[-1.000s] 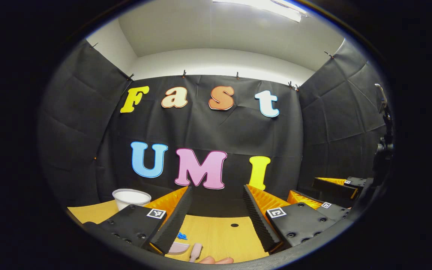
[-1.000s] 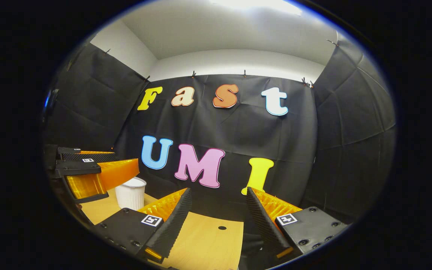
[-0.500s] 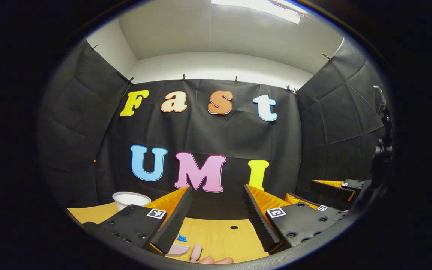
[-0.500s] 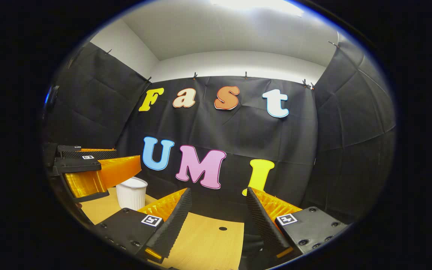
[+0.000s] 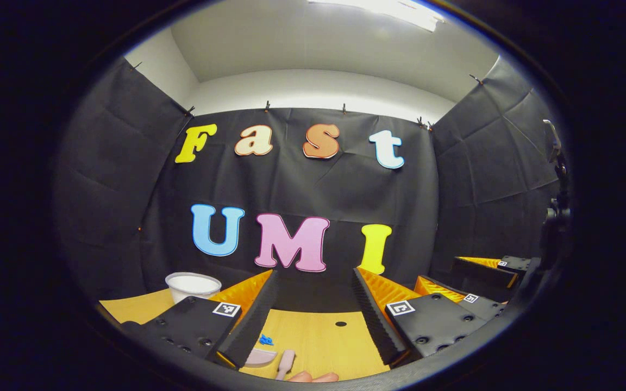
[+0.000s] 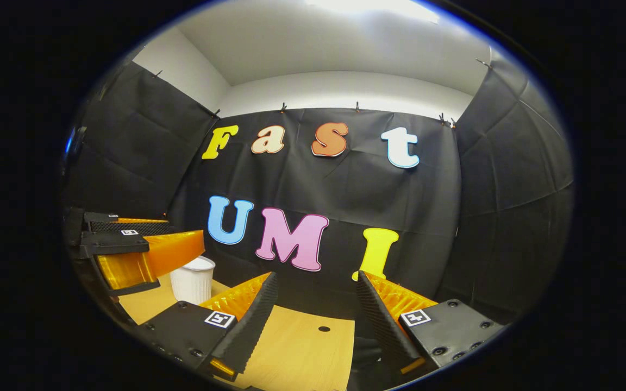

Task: Pick up the small broom and dustpan from the desktop, sweep the trash into the dustpan with the broom, and then empty the trash into the garbage bin.

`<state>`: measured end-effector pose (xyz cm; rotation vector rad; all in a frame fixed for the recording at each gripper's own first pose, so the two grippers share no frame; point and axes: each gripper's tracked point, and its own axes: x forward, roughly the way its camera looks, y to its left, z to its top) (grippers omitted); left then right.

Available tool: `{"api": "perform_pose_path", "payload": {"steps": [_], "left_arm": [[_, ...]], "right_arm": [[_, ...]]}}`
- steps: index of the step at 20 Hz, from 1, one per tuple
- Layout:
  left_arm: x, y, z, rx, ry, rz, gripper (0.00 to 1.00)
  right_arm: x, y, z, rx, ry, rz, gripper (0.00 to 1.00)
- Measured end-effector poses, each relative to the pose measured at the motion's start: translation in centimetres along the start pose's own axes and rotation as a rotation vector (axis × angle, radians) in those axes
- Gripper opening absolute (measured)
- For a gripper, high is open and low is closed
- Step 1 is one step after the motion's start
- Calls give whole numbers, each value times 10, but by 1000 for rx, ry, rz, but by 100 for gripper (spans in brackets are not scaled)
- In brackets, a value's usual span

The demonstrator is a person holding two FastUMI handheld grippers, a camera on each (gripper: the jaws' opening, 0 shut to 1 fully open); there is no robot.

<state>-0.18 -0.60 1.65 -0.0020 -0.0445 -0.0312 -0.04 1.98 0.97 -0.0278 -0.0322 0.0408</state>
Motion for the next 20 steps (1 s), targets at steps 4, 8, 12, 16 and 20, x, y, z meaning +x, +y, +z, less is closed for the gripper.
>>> {"api": "perform_pose_path", "payload": {"steps": [4, 8, 12, 16, 20], "left_arm": [[2, 7, -3, 6, 8, 4, 80], [10, 28, -17, -42, 82, -21, 80], [21, 106, -68, -42, 341, 46, 80], [22, 158, -137, -104, 672, 30, 81], [10, 189, -210, -51, 976, -15, 83]], "right_arm": [[3, 5, -4, 18, 15, 2, 94], [18, 28, -14, 66, 57, 56, 95], [52, 60, -64, 171, 259, 95, 95], [76, 124, -146, 313, 607, 142, 95], [81, 188, -223, 409, 914, 179, 95]]}}
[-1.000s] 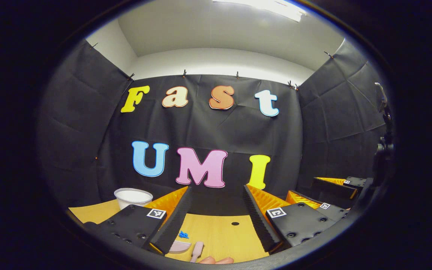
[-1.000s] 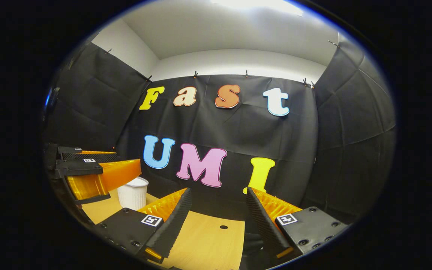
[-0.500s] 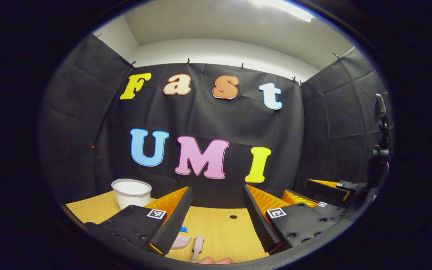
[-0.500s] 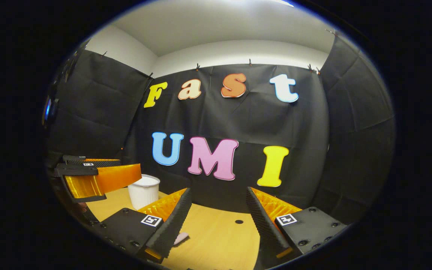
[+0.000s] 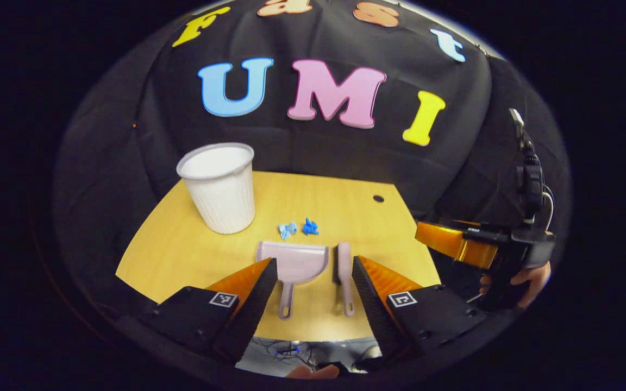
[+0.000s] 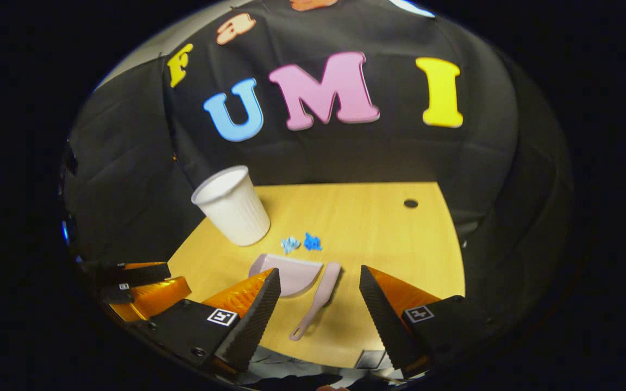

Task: Pick up the small broom and dustpan from the desktop, sweep the trash into the dustpan with the broom, and then empty the trash into the garbage bin.

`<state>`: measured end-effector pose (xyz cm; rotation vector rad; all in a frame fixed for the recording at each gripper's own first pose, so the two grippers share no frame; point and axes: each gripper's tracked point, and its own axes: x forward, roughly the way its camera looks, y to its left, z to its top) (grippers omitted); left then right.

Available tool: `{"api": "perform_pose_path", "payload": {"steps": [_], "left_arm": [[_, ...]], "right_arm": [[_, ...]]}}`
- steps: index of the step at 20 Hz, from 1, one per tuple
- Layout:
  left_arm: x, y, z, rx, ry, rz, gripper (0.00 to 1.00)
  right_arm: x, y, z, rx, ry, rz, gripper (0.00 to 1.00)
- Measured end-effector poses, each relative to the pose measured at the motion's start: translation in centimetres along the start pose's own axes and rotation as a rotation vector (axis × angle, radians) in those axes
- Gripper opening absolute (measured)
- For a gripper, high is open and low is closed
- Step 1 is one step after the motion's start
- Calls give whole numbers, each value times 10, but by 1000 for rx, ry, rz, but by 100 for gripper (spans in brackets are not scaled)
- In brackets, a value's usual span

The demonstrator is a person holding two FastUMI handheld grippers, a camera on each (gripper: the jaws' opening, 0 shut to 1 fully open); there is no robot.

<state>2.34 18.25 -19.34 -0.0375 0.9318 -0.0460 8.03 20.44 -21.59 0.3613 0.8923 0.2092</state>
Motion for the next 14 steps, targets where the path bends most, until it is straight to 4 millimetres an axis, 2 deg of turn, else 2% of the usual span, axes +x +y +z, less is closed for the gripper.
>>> {"api": "perform_pose_path", "payload": {"steps": [3, 6, 7, 9, 10, 11, 14], "left_arm": [[26, 12, -33, 33, 218, -25, 83], [53, 16, -55, -12, 429, -59, 83], [63, 19, -58, -60, 499, -72, 83], [83, 32, -63, -150, 620, -60, 83], [90, 40, -62, -173, 670, -30, 83], [105, 49, -59, -174, 685, 4, 84], [140, 65, -65, -153, 759, 28, 83]], "right_arm": [[40, 2, -42, 20, 221, -39, 95], [60, 4, -83, 149, 482, -58, 96], [60, 4, -97, 199, 573, -62, 96], [65, -1, -112, 247, 694, -91, 96], [76, -6, -122, 228, 737, -104, 96], [84, -11, -131, 196, 781, -121, 96], [108, -7, -143, 219, 873, -113, 96]]}}
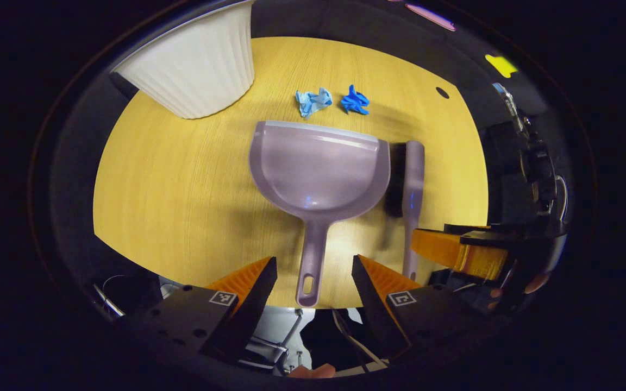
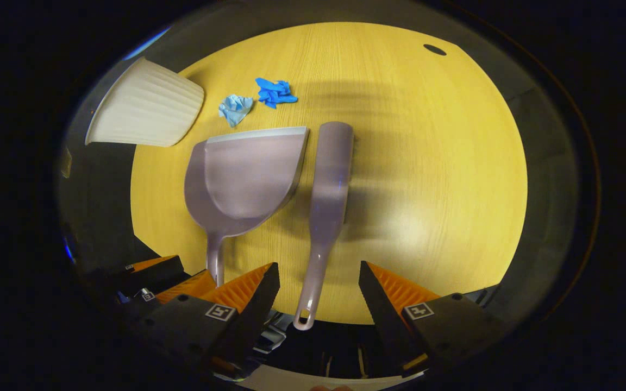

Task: Pick up the small broom and dustpan from the desktop, sweep the trash into the dustpan with the broom, and then empty the trash into the garbage bin.

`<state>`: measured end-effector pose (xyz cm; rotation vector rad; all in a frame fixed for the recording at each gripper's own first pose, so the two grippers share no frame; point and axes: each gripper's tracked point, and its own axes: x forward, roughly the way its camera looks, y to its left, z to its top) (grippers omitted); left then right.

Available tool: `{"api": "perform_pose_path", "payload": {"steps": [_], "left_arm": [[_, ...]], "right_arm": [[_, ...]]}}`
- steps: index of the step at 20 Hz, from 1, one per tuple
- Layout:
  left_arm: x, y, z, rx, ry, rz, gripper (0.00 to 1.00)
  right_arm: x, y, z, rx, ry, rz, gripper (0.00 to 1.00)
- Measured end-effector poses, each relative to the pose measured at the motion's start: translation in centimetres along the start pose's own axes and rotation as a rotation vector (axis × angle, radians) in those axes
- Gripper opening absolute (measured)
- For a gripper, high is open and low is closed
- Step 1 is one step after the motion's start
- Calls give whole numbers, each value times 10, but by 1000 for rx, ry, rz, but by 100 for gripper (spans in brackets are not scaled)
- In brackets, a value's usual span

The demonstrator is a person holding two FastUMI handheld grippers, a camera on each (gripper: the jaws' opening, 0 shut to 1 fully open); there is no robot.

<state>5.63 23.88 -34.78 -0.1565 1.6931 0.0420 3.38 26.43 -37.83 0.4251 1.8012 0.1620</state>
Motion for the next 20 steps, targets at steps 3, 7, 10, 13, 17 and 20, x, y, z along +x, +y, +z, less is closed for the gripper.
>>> {"api": "perform_pose_path", "payload": {"steps": [3, 7, 10, 13, 17, 20], "left_arm": [[16, 8, 11, 8, 83, 23, 83], [37, 3, 19, 40, 130, 19, 83], [51, -6, 28, 62, 151, 17, 83], [56, -12, 31, 85, 154, 24, 83], [60, -8, 32, 95, 145, 38, 75], [63, -10, 29, 45, 144, 17, 60]], "right_arm": [[15, -1, 14, 40, 25, -12, 96], [25, -7, 10, 19, 71, -42, 96], [31, -7, 8, 27, 85, -53, 96], [35, -7, 10, 34, 82, -68, 96], [39, -9, 12, 36, 82, -83, 86], [42, -10, 13, 26, 69, -96, 64]]}}
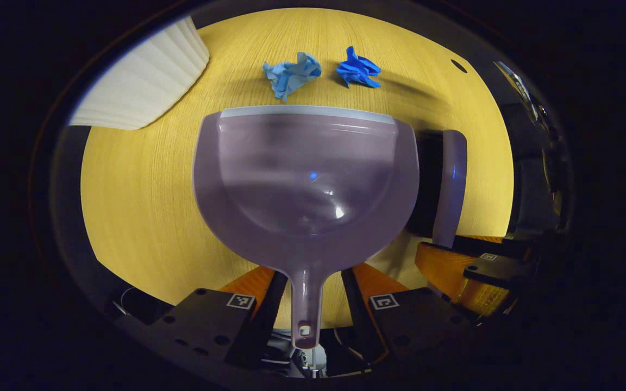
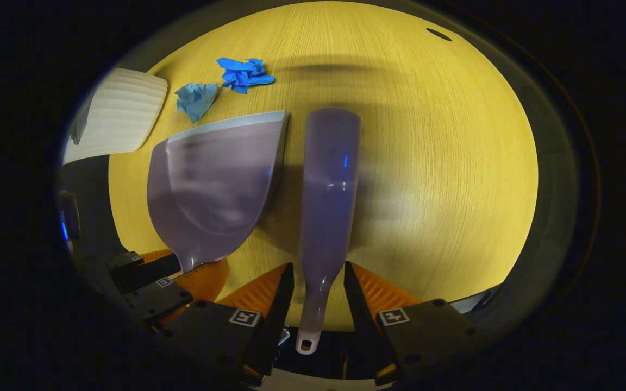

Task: Pick up the small broom and dustpan from the desktop, sweep the trash into the dustpan with the broom, and then empty the trash into the garbage bin.

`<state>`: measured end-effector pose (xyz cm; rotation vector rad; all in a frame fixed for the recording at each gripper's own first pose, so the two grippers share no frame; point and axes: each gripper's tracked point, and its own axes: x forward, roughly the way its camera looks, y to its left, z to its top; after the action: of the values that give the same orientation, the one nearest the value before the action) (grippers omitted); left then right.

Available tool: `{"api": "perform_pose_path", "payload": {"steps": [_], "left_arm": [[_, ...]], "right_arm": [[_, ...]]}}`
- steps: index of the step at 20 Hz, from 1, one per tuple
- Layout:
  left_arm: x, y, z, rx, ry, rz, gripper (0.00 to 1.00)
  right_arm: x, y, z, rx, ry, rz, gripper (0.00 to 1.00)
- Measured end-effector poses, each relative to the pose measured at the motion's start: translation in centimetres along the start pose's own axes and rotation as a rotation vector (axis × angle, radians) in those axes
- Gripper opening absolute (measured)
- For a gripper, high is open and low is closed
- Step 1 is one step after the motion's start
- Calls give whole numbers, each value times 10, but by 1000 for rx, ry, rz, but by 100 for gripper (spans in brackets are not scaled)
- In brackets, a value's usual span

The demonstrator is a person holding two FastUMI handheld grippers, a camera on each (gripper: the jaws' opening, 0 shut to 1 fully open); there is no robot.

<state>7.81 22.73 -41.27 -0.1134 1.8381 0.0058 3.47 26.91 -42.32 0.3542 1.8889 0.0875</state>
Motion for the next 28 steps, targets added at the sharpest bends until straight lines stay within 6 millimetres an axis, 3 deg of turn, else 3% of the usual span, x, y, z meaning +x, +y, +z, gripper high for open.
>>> {"api": "perform_pose_path", "payload": {"steps": [1, 3, 4, 5, 8, 9, 13, 14, 15, 19, 22, 28], "left_arm": [[1, 2, -1, -5, -1, 8, 53], [2, 5, -3, 7, -4, 21, 39], [4, 5, -3, 16, -10, 25, 40], [2, 5, -3, 23, -16, 32, 33], [3, 5, -3, 40, -29, 44, 31], [5, 6, -3, 40, -27, 41, 27], [3, 9, -3, 31, -40, 23, 23], [2, 11, -3, 28, -45, 22, 25], [2, 12, -3, 20, -53, 16, 25], [0, 14, -4, 5, -91, -46, 25], [-4, 27, -10, 18, -83, -28, 24], [-14, 50, -12, 68, -97, 16, 24]], "right_arm": [[4, 0, -2, -12, 7, 0, 48], [5, -2, -7, -24, 19, -2, 36], [4, -1, -8, -21, 21, 2, 43], [4, -1, -9, -23, 27, 9, 36], [5, 4, -6, -44, 24, 46, 31], [6, 6, -4, -51, 13, 59, 24], [6, 1, 3, -89, -16, 78, 23], [5, 1, 4, -88, -16, 85, 10], [4, 1, 6, -97, -20, 88, 18], [-7, 11, 17, -99, -63, 148, 18], [-20, 6, 42, -133, -106, 132, 17], [-59, -16, 141, -252, -264, 4, 18]]}}
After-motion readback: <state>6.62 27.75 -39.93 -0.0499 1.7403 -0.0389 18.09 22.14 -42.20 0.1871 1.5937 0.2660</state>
